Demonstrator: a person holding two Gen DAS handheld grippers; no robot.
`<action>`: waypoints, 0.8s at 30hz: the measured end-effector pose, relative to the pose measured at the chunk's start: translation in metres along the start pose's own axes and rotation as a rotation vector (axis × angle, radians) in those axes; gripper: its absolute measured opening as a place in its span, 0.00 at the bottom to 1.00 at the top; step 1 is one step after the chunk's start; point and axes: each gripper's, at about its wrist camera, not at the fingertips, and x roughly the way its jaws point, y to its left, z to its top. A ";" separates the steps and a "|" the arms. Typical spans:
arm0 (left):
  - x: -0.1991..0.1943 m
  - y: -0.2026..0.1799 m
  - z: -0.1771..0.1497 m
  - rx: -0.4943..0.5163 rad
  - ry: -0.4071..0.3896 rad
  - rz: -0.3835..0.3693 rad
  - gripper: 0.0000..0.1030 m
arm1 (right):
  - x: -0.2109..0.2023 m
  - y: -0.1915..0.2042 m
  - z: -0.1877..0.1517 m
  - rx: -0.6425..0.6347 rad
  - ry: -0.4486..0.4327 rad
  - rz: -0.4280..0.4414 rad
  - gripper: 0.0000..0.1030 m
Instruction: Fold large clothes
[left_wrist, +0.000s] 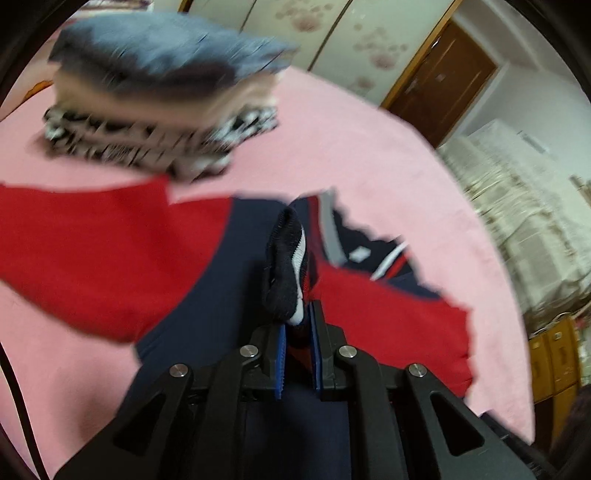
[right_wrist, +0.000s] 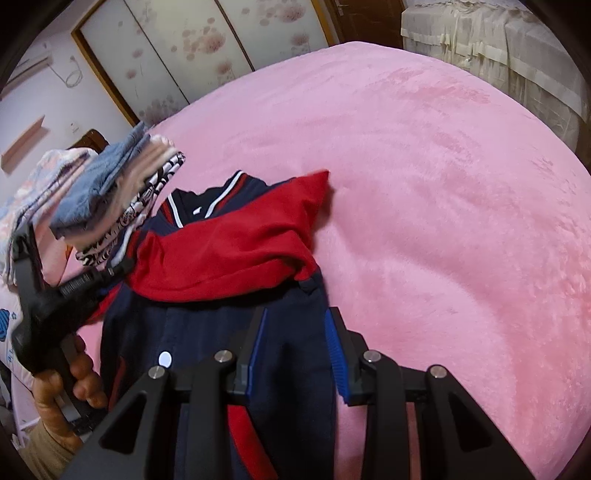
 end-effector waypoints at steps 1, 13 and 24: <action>0.004 0.006 -0.007 -0.005 0.027 0.011 0.14 | 0.000 0.000 0.000 0.000 0.004 -0.001 0.31; -0.008 0.015 0.017 0.108 0.062 -0.037 0.71 | -0.002 0.000 0.027 0.000 0.000 0.069 0.44; 0.055 0.015 0.058 0.153 0.186 -0.101 0.40 | 0.066 -0.012 0.104 -0.036 0.057 0.041 0.44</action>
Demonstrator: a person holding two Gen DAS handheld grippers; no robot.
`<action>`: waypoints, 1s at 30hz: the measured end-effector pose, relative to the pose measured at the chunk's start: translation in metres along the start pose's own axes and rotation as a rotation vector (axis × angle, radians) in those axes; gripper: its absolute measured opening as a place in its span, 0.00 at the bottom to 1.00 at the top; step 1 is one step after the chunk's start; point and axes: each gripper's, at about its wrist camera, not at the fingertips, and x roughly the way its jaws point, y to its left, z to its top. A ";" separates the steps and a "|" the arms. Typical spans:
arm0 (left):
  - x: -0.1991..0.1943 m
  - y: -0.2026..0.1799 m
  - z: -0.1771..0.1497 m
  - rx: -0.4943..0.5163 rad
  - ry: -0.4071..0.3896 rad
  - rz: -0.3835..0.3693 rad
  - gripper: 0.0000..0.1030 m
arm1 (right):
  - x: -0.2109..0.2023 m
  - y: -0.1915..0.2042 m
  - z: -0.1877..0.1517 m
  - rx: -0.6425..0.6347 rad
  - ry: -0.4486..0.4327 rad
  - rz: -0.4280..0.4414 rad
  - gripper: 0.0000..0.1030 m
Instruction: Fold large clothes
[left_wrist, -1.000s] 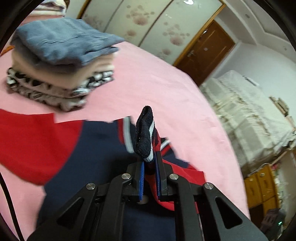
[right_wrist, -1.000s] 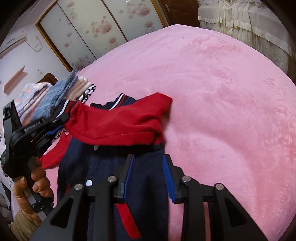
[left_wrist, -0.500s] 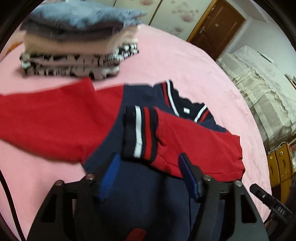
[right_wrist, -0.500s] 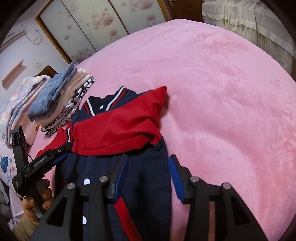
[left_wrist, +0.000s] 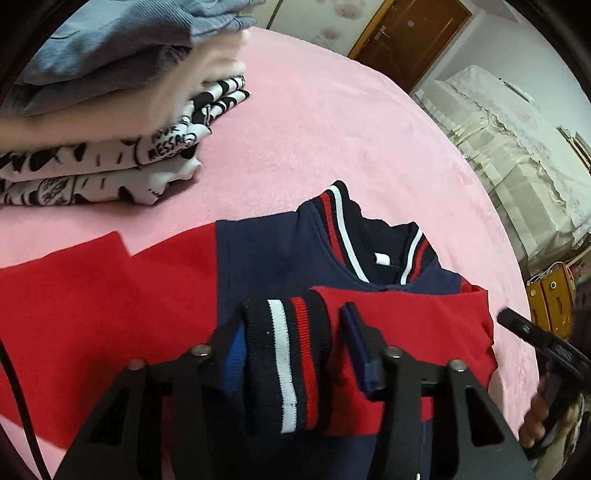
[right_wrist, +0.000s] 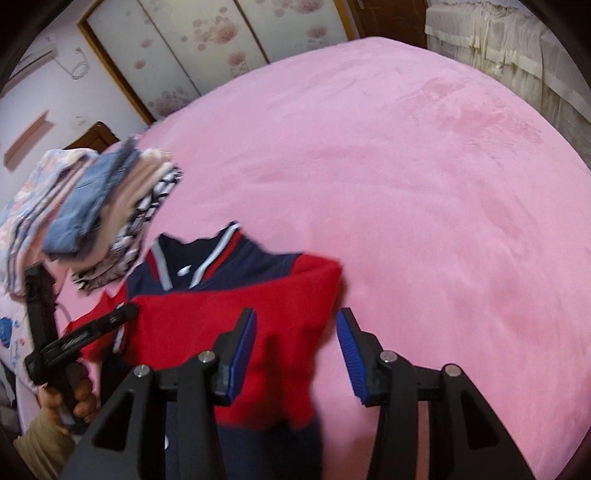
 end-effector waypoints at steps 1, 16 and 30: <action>0.001 0.000 0.001 -0.001 0.001 -0.005 0.38 | 0.009 -0.004 0.003 0.008 0.023 0.009 0.44; 0.010 -0.002 -0.008 -0.028 -0.041 0.024 0.18 | 0.039 -0.005 0.017 -0.047 0.045 -0.072 0.15; -0.041 -0.051 -0.031 0.039 -0.122 0.045 0.41 | -0.013 0.072 -0.041 -0.119 -0.032 0.083 0.16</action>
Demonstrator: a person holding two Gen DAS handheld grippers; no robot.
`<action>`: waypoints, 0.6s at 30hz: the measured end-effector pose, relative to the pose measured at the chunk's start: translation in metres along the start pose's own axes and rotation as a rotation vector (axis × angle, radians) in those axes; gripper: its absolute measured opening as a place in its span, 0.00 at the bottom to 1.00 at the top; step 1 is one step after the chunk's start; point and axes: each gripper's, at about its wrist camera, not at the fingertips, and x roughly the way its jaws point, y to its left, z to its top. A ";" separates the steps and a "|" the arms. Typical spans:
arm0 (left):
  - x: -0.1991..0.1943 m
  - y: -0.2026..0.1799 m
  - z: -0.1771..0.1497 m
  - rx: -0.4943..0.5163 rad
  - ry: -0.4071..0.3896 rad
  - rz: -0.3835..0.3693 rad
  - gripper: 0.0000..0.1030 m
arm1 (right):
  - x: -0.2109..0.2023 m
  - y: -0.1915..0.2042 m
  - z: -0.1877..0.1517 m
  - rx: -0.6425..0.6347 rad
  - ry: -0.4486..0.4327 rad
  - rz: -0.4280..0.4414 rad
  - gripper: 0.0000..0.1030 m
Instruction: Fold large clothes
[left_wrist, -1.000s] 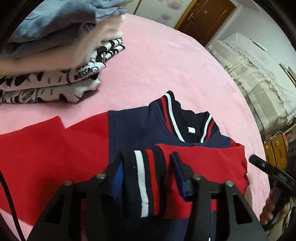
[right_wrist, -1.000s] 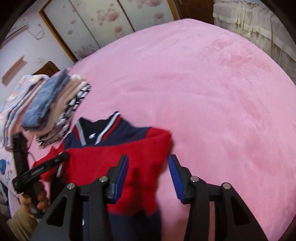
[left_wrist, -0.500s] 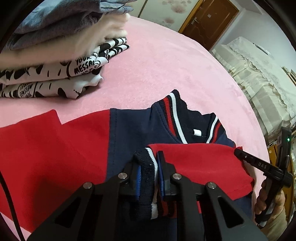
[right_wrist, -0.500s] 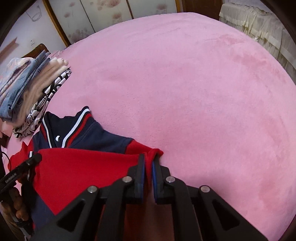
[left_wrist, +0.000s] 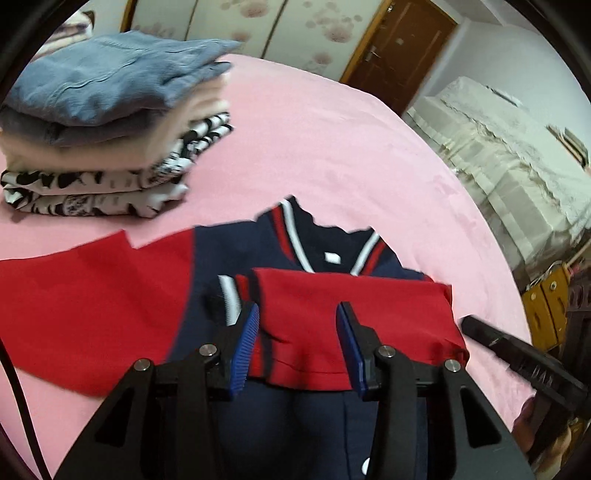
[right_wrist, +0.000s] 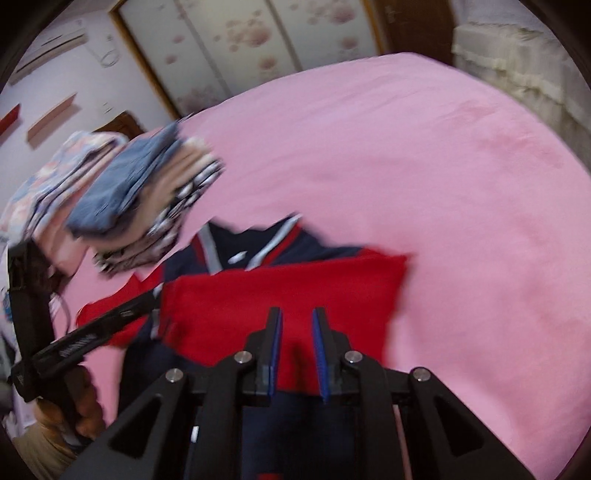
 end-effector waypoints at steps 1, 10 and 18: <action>0.007 -0.003 -0.003 0.006 0.014 0.010 0.41 | 0.011 0.006 -0.005 -0.013 0.024 -0.012 0.16; 0.031 0.024 -0.013 -0.015 0.063 0.026 0.24 | 0.013 -0.053 -0.029 0.149 0.032 -0.107 0.00; 0.027 0.013 -0.016 0.011 0.063 0.059 0.27 | 0.001 -0.037 -0.033 0.130 0.020 -0.148 0.02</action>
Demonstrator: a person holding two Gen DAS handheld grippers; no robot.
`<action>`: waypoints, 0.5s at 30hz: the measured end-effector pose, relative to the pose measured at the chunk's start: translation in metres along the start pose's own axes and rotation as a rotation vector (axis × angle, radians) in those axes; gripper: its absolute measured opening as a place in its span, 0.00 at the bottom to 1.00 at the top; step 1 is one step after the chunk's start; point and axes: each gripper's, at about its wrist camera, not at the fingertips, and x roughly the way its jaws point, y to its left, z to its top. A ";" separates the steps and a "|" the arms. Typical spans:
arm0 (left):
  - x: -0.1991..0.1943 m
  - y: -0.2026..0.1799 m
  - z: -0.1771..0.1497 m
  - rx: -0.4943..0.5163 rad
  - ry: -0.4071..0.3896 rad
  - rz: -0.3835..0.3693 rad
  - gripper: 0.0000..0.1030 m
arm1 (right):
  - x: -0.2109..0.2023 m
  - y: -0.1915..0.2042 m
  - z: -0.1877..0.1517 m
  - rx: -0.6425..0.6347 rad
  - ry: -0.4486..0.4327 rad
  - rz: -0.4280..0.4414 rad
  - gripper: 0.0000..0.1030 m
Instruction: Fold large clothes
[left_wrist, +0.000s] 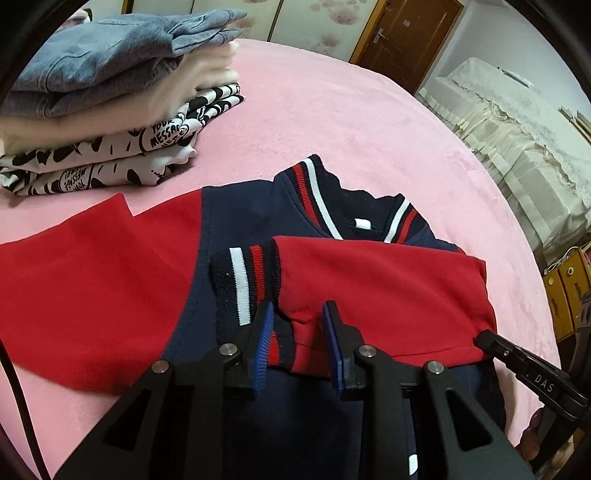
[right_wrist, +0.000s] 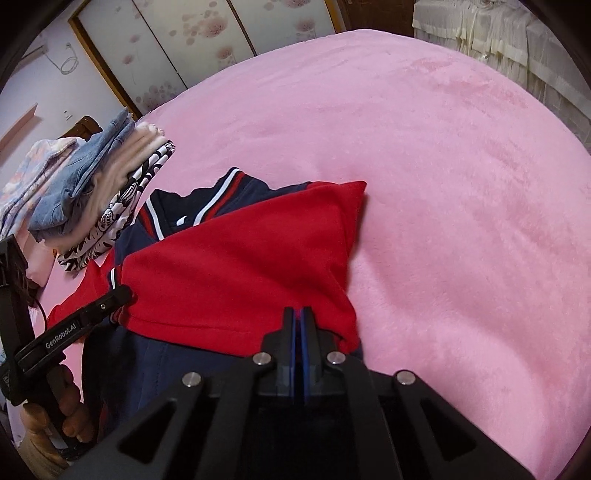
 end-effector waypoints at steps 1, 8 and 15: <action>-0.001 -0.001 0.000 0.002 0.003 0.003 0.29 | 0.001 0.002 0.000 -0.001 0.002 -0.005 0.02; -0.019 -0.012 -0.005 0.021 0.002 0.031 0.64 | -0.007 0.008 -0.006 0.030 0.026 -0.014 0.03; -0.049 -0.014 -0.011 0.025 0.012 0.046 0.64 | -0.031 0.024 -0.014 0.040 0.020 -0.020 0.03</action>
